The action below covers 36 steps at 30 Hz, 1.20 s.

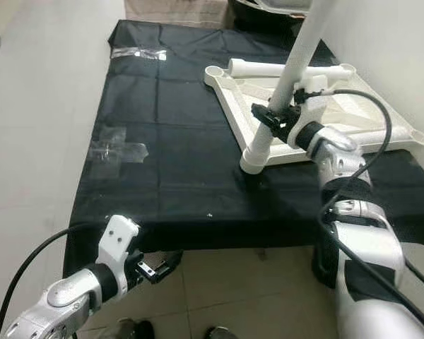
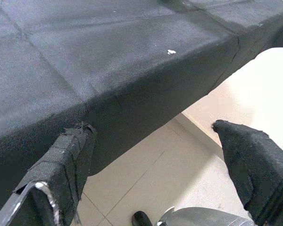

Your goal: Building children table

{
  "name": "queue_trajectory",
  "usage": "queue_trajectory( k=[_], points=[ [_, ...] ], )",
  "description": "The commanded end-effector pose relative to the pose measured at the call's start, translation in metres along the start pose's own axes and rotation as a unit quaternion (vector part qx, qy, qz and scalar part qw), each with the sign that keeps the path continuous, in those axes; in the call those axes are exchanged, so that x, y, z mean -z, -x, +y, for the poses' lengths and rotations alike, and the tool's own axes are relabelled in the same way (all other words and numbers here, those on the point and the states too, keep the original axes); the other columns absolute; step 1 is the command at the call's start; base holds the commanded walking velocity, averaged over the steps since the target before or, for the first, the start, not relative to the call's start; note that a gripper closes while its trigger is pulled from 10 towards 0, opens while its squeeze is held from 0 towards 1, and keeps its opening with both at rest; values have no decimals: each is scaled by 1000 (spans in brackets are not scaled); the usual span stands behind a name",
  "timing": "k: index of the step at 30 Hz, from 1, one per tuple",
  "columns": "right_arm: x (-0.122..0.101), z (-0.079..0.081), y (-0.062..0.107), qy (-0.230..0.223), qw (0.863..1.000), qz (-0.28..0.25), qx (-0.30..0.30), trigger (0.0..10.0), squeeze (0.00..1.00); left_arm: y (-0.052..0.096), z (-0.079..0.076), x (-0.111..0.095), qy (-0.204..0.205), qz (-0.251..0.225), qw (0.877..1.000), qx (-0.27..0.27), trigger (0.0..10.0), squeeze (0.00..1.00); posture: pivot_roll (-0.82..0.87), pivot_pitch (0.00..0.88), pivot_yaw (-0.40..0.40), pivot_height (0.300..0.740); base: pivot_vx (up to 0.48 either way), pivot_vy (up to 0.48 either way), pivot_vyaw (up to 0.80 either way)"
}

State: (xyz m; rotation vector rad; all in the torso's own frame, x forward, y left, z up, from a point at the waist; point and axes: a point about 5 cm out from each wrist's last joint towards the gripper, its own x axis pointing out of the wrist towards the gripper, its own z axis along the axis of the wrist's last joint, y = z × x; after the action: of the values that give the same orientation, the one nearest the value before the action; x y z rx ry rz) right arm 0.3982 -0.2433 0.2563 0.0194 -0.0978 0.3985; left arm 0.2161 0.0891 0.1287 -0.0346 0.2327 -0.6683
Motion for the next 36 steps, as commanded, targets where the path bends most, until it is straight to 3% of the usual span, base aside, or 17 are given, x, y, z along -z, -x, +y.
queue_trajectory(
  k=[1, 7, 9, 10, 13, 15, 16, 17, 18, 19, 20, 21, 23, 24, 26, 34, 36],
  points=[
    [8, -2, 1, -13, 999, -11, 50, 0, 0, 2, -4, 2, 3, 3, 1000, 8, 10000, 0, 106, 154, -112, 740, 0, 0, 0],
    [14, 7, -5, -13, 992, -29, 120, 0, 0, 4, -4, 2, 5, 5, 1000, 9, 10000, 0, 102, 162, -110, 740, 0, 0, 0],
    [25, 15, -4, -13, 974, -32, 224, 0, 0, 5, -5, 2, 6, 5, 1000, 10, 10000, 0, 105, 167, -108, 740, 0, 0, 0],
    [25, 15, -4, -13, 974, -32, 224, 0, 0, 5, -5, 2, 6, 5, 1000, 10, 10000, 0, 105, 167, -108, 740, 0, 0, 0],
    [37, 40, 2, -42, 934, -38, 353, 0, 0, 8, -6, 1, 6, 7, 1000, 10, 10000, 0, 106, 179, -102, 740, 0, 0, 0],
    [38, 47, 2, -57, 923, -38, 378, 0, 0, 8, -6, 1, 6, 7, 1000, 9, 10000, 0, 106, 180, -102, 740, 0, 0, 0],
    [40, 62, -3, -89, 917, -32, 387, 0, 0, 9, -6, 0, 7, 8, 1000, 10, 10000, 0, 107, 182, -102, 740, 0, 0, 0],
    [39, 76, -11, -108, 920, -28, 377, 0, 0, 9, -6, 0, 7, 8, 1000, 10, 10000, 0, 107, 182, -102, 740, 0, 0, 0],
    [39, 76, -11, -108, 920, -28, 377, 0, 0, 9, -6, 0, 7, 8, 1000, 10, 10000, 0, 107, 182, -102, 740, 0, 0, 0],
    [37, 91, -20, -124, 927, -22, 354, 4353, 0, 10, -6, 0, 6, 9, 1000, 10, 10000, 0, 113, 187, -99, 740, 0, 0, 0],
    [37, 91, -20, -124, 927, -22, 354, 4353, 0, 10, -6, 0, 6, 9, 1000, 10, 10000, 0, 113, 187, -99, 740, 0, 0, 0],
    [34, 104, -29, -138, 935, -19, 327, 10000, 0, 10, -7, 0, 6, 9, 1000, 11, 10000, 0, 114, 189, -101, 740, 0, 0, 0],
    [22, 131, -43, -184, 949, -19, 257, 10000, 0, 11, -7, 0, 7, 10, 1000, 10, 10000, 0, 113, 191, -101, 740, 0, 0, 0],
    [22, 131, -43, -184, 949, -19, 257, 10000, 0, 11, -7, 0, 7, 10, 1000, 10, 10000, 0, 113, 191, -101, 740, 0, 0, 0],
    [9, 153, -44, -209, 957, -25, 202, 10000, 0, 11, -8, 0, 9, 11, 1000, 10, 10000, 0, 111, 191, -105, 740, 0, 0, 0],
    [-4, 190, -24, -248, 965, 0, 87, 10000, 0, 12, -9, -1, 14, 12, 1000, 13, 10000, 0, 97, 201, -101, 740, 0, 0, 0],
    [-4, 190, -24, -248, 965, 0, 87, 10000, 0, 12, -9, -1, 14, 12, 1000, 13, 10000, 0, 97, 201, -101, 740, 0, 0, 0]
  ],
)
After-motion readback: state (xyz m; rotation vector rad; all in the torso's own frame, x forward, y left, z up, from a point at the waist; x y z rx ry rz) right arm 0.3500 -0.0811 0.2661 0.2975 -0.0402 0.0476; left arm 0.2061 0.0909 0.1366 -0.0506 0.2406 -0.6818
